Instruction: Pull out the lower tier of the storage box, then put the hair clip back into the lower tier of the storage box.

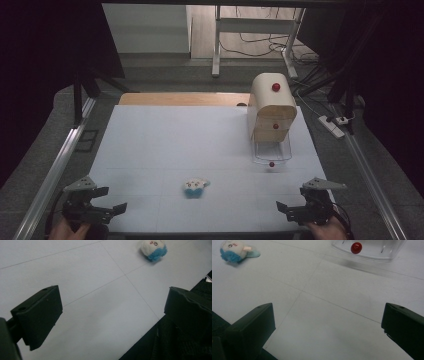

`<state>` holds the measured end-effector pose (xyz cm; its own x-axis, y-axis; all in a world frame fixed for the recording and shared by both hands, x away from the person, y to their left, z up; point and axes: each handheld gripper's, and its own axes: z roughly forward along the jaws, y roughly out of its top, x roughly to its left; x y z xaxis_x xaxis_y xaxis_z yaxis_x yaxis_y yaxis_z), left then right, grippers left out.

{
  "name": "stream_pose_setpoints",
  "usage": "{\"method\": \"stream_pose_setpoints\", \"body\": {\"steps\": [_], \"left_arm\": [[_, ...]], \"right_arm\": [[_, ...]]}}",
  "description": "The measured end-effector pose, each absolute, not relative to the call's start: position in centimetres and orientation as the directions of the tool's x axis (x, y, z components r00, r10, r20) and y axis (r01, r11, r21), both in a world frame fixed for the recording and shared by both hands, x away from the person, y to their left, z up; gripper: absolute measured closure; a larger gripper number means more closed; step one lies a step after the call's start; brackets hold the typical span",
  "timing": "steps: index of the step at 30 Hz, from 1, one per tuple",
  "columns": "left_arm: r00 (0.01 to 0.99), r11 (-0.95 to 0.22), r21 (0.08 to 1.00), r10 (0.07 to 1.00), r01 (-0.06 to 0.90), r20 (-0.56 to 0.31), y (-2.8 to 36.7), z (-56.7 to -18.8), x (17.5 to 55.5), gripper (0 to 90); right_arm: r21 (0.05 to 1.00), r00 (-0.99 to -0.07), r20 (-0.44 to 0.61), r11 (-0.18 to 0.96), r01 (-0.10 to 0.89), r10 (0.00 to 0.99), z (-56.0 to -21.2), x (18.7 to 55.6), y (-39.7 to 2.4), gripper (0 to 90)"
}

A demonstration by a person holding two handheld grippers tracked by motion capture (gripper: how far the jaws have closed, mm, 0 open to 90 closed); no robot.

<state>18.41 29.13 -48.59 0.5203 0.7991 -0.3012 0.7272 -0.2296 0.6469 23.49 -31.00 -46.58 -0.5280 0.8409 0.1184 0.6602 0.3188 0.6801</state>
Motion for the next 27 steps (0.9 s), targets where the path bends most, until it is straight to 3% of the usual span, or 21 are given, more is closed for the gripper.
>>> {"method": "stream_pose_setpoints", "body": {"steps": [27], "left_arm": [[0.521,-0.237,0.638,0.799,0.732,-0.301,29.07,-48.64,18.55,1.8]], "right_arm": [[0.688,-0.579,0.127,0.349,0.636,0.806,-46.29,24.11,-30.7,0.0]]}}
